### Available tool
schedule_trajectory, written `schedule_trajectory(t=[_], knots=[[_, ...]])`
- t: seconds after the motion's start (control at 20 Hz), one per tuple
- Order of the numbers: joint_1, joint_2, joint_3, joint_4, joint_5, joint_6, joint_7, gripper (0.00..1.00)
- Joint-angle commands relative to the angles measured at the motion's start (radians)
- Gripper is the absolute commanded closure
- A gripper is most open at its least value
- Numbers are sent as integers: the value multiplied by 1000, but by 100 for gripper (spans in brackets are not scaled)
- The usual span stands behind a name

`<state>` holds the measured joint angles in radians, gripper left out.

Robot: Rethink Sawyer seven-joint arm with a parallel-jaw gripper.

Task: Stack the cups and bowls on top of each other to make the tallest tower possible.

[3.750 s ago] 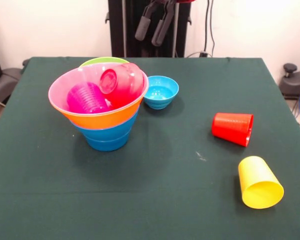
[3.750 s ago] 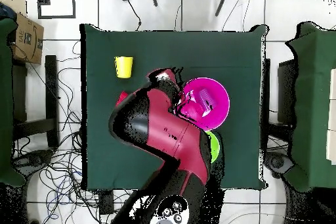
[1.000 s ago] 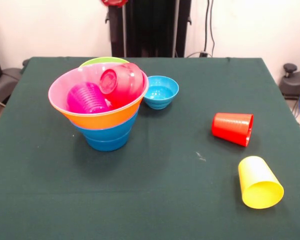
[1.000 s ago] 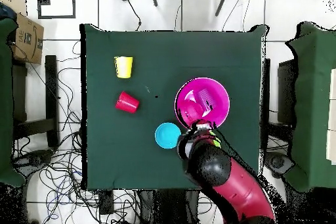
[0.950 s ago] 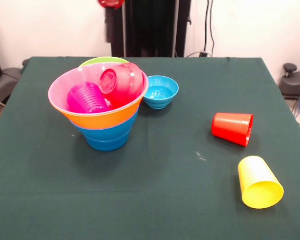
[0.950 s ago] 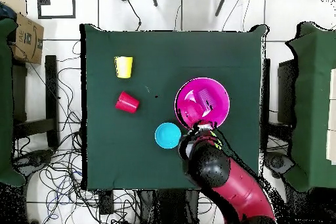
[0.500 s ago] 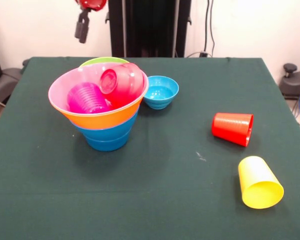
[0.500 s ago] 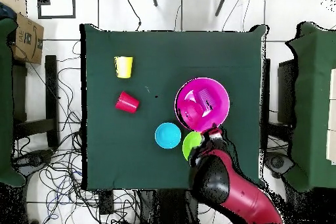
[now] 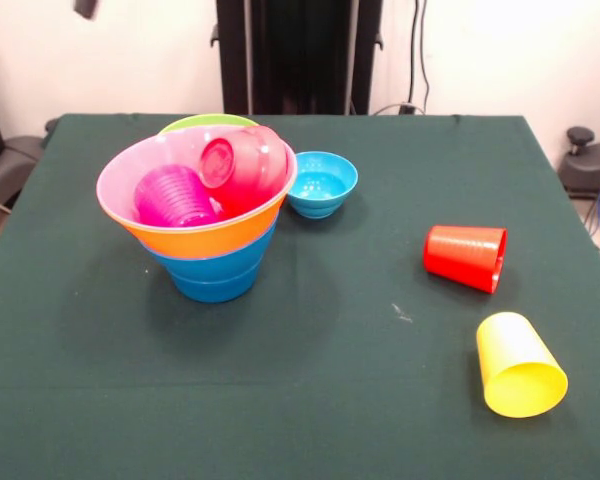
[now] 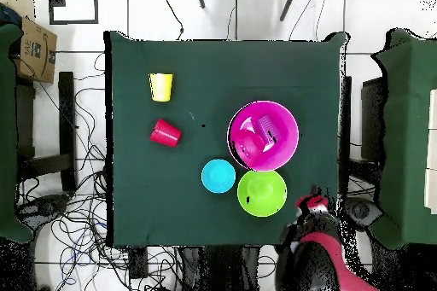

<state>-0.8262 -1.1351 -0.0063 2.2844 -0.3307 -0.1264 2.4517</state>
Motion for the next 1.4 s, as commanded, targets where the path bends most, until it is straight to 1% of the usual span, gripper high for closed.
schedule_trajectory(t=[0.05, 0.1, 0.15, 0.2, 0.25, 0.3, 0.35, 0.4, 0.45, 0.5, 0.55, 0.6, 0.65, 0.7, 0.85, 0.9, 0.95, 1.0, 1.05, 1.1, 1.15, 1.2, 1.25, 1.35, 1.4], knots=[[-181, -139, 244, 217, -101, 153, -59, 0], [-207, -157, 272, 240, -91, 161, -57, 0], [-248, -187, 315, 278, -63, 176, -56, 0], [-264, -201, 329, 299, -52, 178, -51, 0], [-300, -216, 363, 335, -20, 185, -37, 0], [-316, -245, 407, 341, 39, 215, -50, 0], [-346, -251, 438, 368, 61, 212, -33, 0], [-338, -270, 454, 379, 92, 219, -28, 0], [-353, -277, 472, 398, 100, 209, -15, 0], [-357, -297, 501, 394, 152, 233, -31, 0], [-374, -307, 528, 413, 170, 225, -20, 0], [-363, -320, 537, 434, 185, 217, -6, 0], [-377, -328, 562, 456, 197, 203, 11, 0], [-367, -343, 573, 464, 225, 206, 14, 0], [-374, -359, 624, 524, 238, 157, 87, 0], [-363, -367, 635, 534, 251, 151, 105, 0], [-366, -366, 657, 554, 252, 132, 142, 0], [-337, -374, 659, 565, 266, 127, 170, 0], [-335, -373, 684, 584, 268, 111, 211, 0], [-314, -373, 699, 602, 276, 100, 252, 0], [-326, -348, 765, 631, 281, 74, 328, 0], [-329, -342, 819, 639, 296, 71, 378, 0], [-337, -311, 888, 666, 296, 38, 467, 0], [-321, -288, 941, 702, 286, -16, 560, 0], [-312, -283, 952, 713, 283, -34, 587, 0]])
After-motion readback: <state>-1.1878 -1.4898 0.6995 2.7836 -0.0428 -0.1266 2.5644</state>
